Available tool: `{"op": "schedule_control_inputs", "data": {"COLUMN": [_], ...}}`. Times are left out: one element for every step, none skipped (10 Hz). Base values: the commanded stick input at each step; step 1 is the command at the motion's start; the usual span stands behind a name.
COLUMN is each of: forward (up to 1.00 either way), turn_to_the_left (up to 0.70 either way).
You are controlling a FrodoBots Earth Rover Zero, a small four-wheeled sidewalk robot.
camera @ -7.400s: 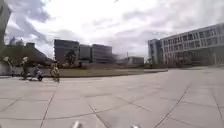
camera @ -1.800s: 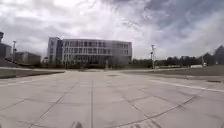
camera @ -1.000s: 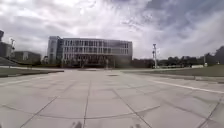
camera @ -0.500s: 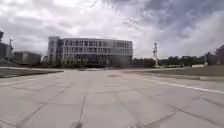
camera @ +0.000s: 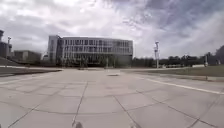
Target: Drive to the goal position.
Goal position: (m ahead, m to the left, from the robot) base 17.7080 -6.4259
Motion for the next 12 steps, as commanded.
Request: {"op": "schedule_control_inputs", "data": {"forward": [0.70,0.70,0.70,0.70,0.70,0.70,0.70,0.70,0.70,0.70,0.70,0.70], "turn_to_the_left": [0.00,0.00,0.00,0.00,0.00,0.00,0.00,0.00,0.00,0.00,0.00,0.00]}}
